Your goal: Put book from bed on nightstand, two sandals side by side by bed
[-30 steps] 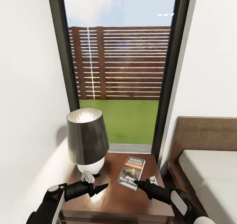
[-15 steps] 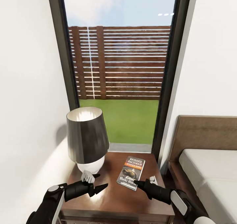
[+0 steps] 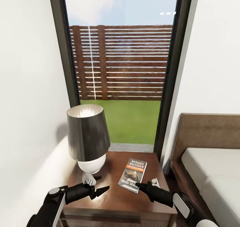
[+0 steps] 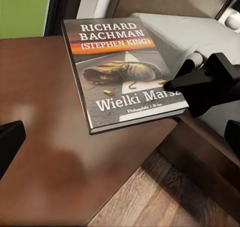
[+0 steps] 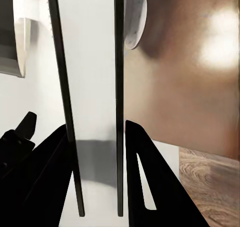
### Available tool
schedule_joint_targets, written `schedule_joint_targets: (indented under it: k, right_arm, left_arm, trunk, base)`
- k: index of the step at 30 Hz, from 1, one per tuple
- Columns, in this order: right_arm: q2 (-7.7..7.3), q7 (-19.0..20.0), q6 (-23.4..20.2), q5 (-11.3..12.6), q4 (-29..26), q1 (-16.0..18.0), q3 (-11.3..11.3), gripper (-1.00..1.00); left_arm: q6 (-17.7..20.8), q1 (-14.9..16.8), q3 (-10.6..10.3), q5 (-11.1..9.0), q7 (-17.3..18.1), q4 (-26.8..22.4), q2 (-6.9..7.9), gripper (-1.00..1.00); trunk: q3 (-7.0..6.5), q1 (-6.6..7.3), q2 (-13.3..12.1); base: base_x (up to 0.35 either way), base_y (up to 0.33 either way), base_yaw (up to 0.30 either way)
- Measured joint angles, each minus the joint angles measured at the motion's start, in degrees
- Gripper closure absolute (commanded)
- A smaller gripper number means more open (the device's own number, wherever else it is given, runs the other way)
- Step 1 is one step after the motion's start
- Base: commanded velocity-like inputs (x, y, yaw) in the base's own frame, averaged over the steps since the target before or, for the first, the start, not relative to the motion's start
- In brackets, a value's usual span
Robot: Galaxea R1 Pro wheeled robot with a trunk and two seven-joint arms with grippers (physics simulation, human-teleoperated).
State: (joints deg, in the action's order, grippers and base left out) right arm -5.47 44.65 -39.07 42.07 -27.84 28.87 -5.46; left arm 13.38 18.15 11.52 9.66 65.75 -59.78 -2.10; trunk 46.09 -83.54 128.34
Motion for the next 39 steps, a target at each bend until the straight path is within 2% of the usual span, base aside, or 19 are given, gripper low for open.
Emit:
schedule_joint_targets:
  k: [16, 19, 28, 35, 39]
  right_arm:
    - [0.0, 0.0, 0.0, 0.0, 0.0, 0.0, 0.0, 1.0]
    - [0.0, 0.0, -0.1, 0.1, 0.0, 0.0, 0.0, 1.0]
    - [0.0, 0.0, 0.0, 0.0, 0.0, 0.0, 0.0, 1.0]
    - [-0.01, 0.0, -0.1, 0.1, 0.0, 0.0, 0.0, 1.0]
    - [0.0, 0.0, 0.0, 0.0, 0.0, 0.0, 0.0, 1.0]
  left_arm:
    - [0.0, 0.0, 0.0, 0.0, 0.0, 0.0, 0.0, -1.0]
    - [0.0, 0.0, 0.0, 0.0, 0.0, 0.0, 0.0, -1.0]
    - [0.0, 0.0, 0.0, 0.0, 0.0, 0.0, 0.0, -1.0]
    - [0.0, 0.0, 0.0, 0.0, 0.0, 0.0, 0.0, -1.0]
    - [0.0, 0.0, 0.0, 0.0, 0.0, 0.0, 0.0, -1.0]
  trunk:
    - [2.87, -3.52, 6.4]
    - [2.88, -3.52, 6.4]
    - [4.49, -5.49, 10.0]
    - [4.49, -5.5, 10.0]
    - [5.21, -6.37, 11.6]
  base:
    - [0.0, 0.0, 0.0]
    - [0.0, 0.0, 0.0]
    - [0.0, 0.0, 0.0]
    - [0.0, 0.0, 0.0]
    - [0.0, 0.0, 0.0]
